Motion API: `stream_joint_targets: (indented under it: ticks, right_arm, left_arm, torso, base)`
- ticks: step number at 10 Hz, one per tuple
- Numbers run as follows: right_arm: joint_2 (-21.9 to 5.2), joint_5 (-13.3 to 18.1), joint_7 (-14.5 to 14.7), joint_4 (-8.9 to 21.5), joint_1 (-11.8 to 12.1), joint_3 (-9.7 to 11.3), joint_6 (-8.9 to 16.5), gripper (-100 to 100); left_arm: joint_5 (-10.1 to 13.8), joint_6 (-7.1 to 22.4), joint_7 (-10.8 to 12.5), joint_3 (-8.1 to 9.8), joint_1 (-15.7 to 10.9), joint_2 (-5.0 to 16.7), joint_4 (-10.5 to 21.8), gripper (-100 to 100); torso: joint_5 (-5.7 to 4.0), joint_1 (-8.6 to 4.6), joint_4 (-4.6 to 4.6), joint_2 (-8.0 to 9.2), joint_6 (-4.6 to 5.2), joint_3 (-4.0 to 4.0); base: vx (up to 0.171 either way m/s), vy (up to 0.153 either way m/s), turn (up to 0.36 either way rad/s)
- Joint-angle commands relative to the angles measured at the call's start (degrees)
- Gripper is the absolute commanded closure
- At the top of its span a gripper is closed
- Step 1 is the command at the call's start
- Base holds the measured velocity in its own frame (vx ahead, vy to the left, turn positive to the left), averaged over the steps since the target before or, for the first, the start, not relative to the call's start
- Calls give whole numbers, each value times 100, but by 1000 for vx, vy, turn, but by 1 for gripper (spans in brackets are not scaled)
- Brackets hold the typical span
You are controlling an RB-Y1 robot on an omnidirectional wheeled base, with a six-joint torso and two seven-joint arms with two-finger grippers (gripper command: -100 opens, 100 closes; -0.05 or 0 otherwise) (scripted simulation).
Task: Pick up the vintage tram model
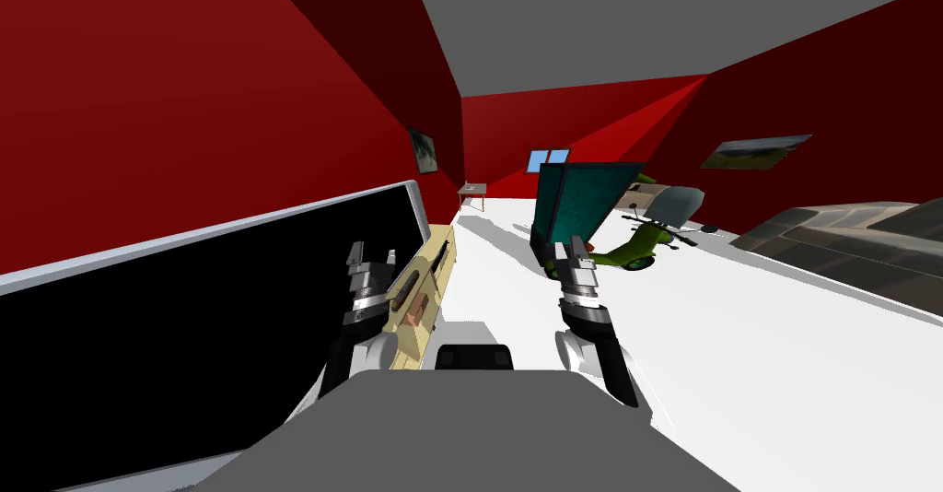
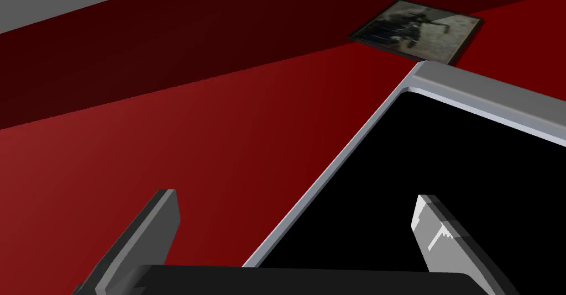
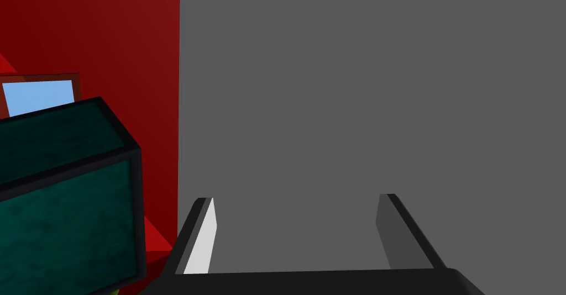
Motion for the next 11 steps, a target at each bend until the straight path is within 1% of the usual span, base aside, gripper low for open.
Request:
stream_joint_targets:
  ticks: [1, 3, 6, 8, 9, 11]
  right_arm:
    - [0, 0, 0, 0, 0, 0, 0, 0]
    - [0, 0, 0, 0, 0, 0, 0, 0]
    - [0, 0, 0, 0, 0, 0, 0, 0]
    - [0, 0, 0, 0, 0, 0, 0, 0]
    - [0, 0, 0, 0, 0, 0, 0, 0]
    - [0, 0, 0, 0, 0, 0, 0, 0]
  left_arm:
    - [143, 92, -12, 112, 5, 277, -10, -100]
    - [354, 240, -30, 278, 27, 526, -20, -100]
    - [811, 592, -67, 629, 112, 824, -15, -100]
    - [1169, 894, -93, 908, 208, 960, 22, -100]
    - [1188, 910, -93, 908, 208, 960, 22, -100]
    - [1563, 1295, -120, 1205, 338, 1064, 103, -100]
  torso:
    - [0, 0, 0, 0, 0, 0]
    - [-2, -11, 1, 6, 0, 3]
    - [-4, -17, 0, 1, 0, 1]
    - [-4, -18, -2, -9, -1, -5]
    - [-4, -18, -3, -13, 0, -8]
    - [-2, -10, -3, -12, 0, -7]
  base:
    - [-7, -22, -19]
    - [-16, -42, -15]
    - [4, -52, -14]
    - [37, -53, -8]
    - [31, -32, -2]
    - [48, -33, -4]
